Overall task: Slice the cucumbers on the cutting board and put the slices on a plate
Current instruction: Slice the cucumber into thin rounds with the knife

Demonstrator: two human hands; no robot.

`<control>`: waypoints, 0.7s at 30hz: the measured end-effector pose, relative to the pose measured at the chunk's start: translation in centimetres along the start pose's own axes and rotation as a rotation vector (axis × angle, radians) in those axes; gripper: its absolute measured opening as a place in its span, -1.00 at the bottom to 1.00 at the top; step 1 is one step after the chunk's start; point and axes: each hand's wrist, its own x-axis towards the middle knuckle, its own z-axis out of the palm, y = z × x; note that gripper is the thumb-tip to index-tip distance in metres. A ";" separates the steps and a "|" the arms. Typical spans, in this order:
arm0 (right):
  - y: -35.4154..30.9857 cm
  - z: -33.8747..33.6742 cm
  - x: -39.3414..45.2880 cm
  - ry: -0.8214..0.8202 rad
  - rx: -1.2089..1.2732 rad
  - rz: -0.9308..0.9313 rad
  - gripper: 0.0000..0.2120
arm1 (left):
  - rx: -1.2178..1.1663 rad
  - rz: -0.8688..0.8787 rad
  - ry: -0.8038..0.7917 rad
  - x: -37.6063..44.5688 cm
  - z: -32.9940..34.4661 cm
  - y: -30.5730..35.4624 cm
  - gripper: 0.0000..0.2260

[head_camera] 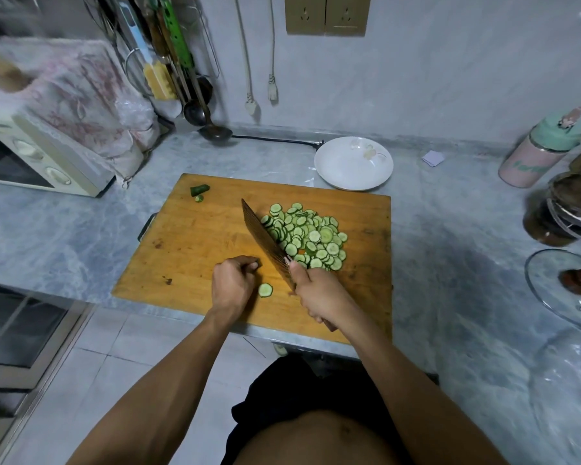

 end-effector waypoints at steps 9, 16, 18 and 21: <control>2.1 -3.3 -1.6 0.144 -0.349 -0.334 -0.55 | -0.195 0.151 0.370 -0.1 -4.2 2.3 -0.87; 3.4 -5.3 -1.1 0.234 -0.633 -0.347 -0.56 | -0.075 0.447 0.180 -0.2 -4.8 4.0 -0.82; 3.6 -5.8 -1.3 0.224 -0.681 -0.366 -0.55 | -0.026 0.458 0.034 0.1 -4.3 5.0 -0.67; 3.8 -5.8 -1.8 0.218 -0.748 -0.455 -0.51 | 0.190 0.506 -0.265 1.7 -3.2 6.2 -0.46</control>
